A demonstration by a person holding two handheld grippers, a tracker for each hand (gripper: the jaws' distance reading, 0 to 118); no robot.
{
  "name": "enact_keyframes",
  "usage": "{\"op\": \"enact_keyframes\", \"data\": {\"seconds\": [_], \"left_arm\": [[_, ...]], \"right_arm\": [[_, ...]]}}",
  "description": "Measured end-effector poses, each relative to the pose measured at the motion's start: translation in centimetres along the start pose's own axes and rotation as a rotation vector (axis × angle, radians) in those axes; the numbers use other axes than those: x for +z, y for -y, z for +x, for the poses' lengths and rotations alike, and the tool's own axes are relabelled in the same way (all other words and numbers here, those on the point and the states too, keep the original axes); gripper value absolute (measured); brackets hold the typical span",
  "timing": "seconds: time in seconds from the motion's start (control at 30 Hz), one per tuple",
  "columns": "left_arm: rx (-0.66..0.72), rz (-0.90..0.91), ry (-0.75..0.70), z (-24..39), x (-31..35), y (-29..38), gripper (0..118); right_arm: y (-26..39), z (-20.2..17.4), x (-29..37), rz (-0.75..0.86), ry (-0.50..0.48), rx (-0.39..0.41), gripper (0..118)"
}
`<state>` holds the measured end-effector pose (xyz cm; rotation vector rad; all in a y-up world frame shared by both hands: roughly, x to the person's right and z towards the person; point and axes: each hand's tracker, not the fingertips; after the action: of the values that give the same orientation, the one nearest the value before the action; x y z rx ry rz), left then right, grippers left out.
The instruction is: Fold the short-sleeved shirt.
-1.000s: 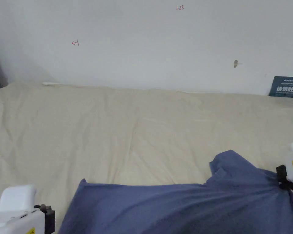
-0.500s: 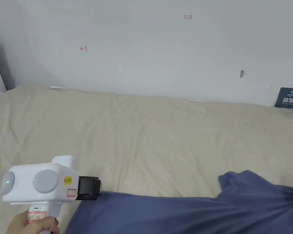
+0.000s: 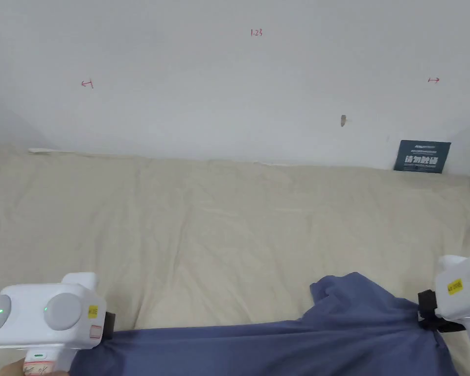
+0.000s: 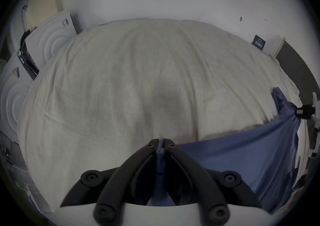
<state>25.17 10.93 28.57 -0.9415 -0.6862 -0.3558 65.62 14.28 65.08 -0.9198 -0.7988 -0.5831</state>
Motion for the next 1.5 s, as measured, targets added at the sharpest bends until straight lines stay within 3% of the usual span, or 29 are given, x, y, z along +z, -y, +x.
{"op": "enact_keyframes", "data": {"seconds": [0.1, 0.23, 0.37, 0.63, 0.7, 0.9, 1.03, 1.2, 1.4, 1.43, 1.5], "left_arm": [[0.024, 0.031, 0.024, -0.3, 1.9, -0.7, 4], [0.007, 0.102, 0.027, -0.3, 5.9, -1.9, 4], [-0.039, 0.217, -0.006, 0.1, 10.8, -2.9, 3], [-0.098, 0.415, -0.018, 1.5, 22.6, -4.4, 3], [-0.079, 0.459, -0.003, 1.5, 25.4, -4.7, 3], [-0.028, 0.633, 0.04, 1.3, 33.1, -7.6, 3], [-0.055, 0.734, -0.015, 1.9, 37.6, -10.4, 3], [-0.064, 0.785, 0.006, 2.7, 41.2, -15.1, 3], [-0.072, 0.831, -0.023, 4.1, 41.5, -18.8, 3], [-0.379, 1.007, 0.022, 5.3, 42.2, -20.4, 3], [-0.354, 0.978, 0.008, 5.4, 40.9, -21.7, 3]], "right_arm": [[0.0, 0.1, 1.4, 0.021, -0.007, 0.011, 0], [-0.9, 1.0, 4.4, 0.07, -0.085, -0.08, 0], [-1.1, 1.2, 8.2, 0.123, -0.122, -0.076, 0], [-1.3, 1.4, 20.2, 0.33, -0.116, -0.042, 0], [-1.7, 1.8, 23.6, 0.368, -0.131, -0.063, 0], [-3.3, 2.0, 34.0, 0.532, -0.106, -0.031, 0], [-5.1, 1.8, 40.5, 0.646, -0.125, -0.039, 0], [-8.6, 1.3, 45.9, 0.706, -0.08, -0.045, 0], [-11.9, 1.4, 47.1, 0.74, -0.084, -0.086, 0], [-12.5, 1.3, 47.0, 0.74, -0.065, -0.077, 0], [-13.7, 0.9, 46.2, 0.739, -0.039, -0.056, 0]]}}
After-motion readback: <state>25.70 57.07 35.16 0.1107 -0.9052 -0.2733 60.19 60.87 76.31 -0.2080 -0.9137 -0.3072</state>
